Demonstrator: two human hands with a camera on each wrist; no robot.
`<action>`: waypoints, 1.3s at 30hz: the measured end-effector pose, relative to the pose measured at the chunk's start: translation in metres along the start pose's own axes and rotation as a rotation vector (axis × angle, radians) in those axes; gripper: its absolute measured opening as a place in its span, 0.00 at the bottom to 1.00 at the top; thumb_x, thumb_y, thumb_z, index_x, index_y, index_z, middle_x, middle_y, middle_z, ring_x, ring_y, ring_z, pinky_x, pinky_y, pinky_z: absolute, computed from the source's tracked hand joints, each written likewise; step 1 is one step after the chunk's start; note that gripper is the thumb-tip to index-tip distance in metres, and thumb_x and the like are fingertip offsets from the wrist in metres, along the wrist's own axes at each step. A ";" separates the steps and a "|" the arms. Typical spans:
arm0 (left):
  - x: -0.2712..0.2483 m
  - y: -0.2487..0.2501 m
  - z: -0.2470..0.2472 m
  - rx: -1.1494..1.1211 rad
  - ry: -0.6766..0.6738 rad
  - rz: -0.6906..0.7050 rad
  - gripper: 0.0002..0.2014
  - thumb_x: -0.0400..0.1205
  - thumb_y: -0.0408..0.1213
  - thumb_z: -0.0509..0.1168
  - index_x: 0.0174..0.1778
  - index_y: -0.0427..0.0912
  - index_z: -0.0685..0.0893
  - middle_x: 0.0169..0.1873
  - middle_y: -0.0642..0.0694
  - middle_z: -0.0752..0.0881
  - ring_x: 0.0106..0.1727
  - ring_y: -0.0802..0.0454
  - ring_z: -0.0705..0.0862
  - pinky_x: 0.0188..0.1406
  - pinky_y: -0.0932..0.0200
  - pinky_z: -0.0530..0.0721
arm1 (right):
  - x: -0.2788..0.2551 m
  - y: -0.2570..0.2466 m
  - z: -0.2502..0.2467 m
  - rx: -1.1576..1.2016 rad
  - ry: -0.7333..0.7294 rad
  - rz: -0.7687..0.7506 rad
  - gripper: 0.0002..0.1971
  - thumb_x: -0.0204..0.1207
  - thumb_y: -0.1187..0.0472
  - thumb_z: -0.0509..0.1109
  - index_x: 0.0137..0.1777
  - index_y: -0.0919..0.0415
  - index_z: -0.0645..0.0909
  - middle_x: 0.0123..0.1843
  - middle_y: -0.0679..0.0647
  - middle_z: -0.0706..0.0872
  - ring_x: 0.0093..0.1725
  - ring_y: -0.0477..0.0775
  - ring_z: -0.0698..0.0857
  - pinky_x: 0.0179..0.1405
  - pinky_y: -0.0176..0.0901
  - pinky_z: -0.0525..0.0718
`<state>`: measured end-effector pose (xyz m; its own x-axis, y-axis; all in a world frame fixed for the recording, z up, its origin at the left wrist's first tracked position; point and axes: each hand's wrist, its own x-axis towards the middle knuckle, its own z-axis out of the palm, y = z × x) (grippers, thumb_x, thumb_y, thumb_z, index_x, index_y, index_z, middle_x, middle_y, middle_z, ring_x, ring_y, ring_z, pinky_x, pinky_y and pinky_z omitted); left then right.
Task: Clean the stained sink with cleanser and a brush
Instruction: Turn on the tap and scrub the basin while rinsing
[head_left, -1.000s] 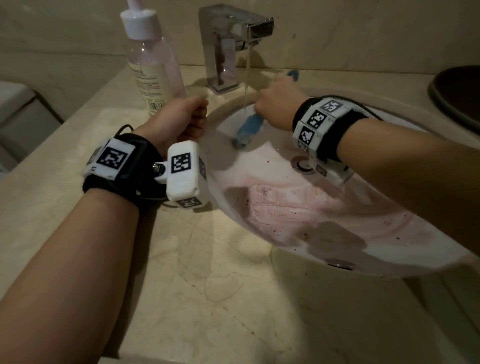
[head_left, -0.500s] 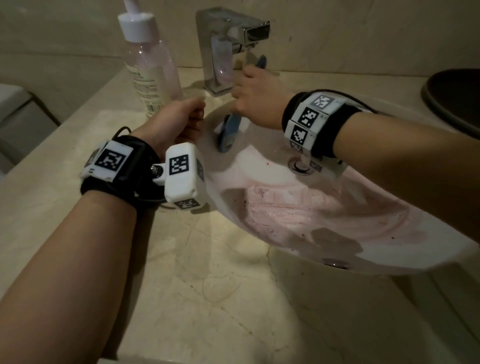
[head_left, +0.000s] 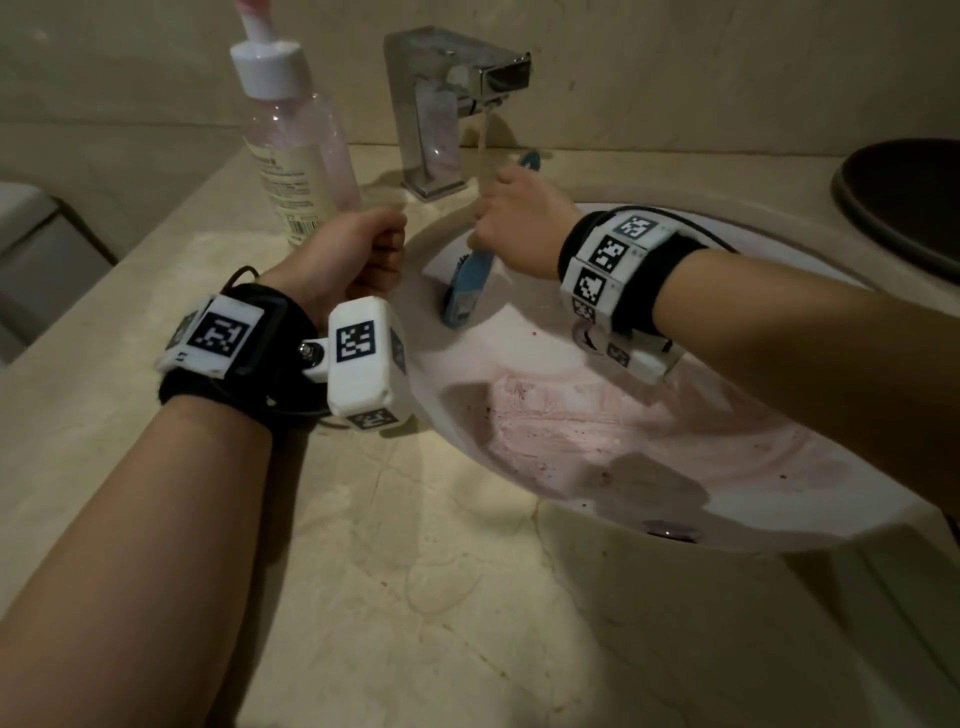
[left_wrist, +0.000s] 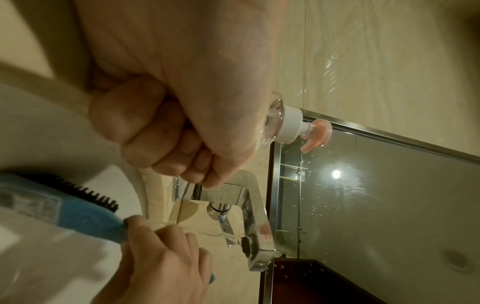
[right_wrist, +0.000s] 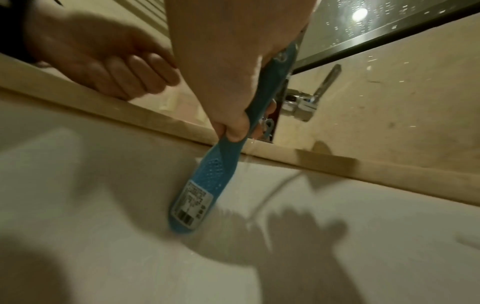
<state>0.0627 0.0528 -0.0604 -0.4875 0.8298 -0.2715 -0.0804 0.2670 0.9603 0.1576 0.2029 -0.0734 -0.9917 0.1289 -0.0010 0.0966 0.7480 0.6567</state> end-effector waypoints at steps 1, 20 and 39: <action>0.000 0.000 0.000 -0.001 -0.006 0.000 0.20 0.86 0.41 0.51 0.26 0.48 0.59 0.12 0.56 0.62 0.10 0.63 0.56 0.08 0.70 0.49 | -0.003 0.006 0.000 0.028 -0.023 0.071 0.13 0.79 0.67 0.61 0.58 0.61 0.84 0.56 0.60 0.86 0.58 0.62 0.81 0.61 0.52 0.70; 0.001 0.002 0.001 0.033 0.012 -0.029 0.20 0.86 0.41 0.50 0.26 0.48 0.58 0.12 0.57 0.60 0.10 0.63 0.55 0.08 0.71 0.49 | -0.050 -0.009 0.078 1.133 -0.464 0.361 0.14 0.78 0.64 0.66 0.63 0.58 0.85 0.36 0.54 0.85 0.30 0.47 0.76 0.32 0.32 0.74; 0.000 0.001 0.001 0.038 0.005 -0.032 0.20 0.85 0.40 0.50 0.25 0.49 0.57 0.13 0.56 0.58 0.10 0.62 0.55 0.05 0.73 0.52 | -0.076 0.003 0.115 1.159 -0.542 0.467 0.12 0.78 0.63 0.67 0.59 0.58 0.86 0.40 0.58 0.89 0.34 0.54 0.81 0.45 0.41 0.77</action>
<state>0.0631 0.0535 -0.0596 -0.4900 0.8179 -0.3015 -0.0630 0.3118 0.9481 0.2432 0.2698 -0.1580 -0.7155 0.5548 -0.4245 0.6926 0.6429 -0.3270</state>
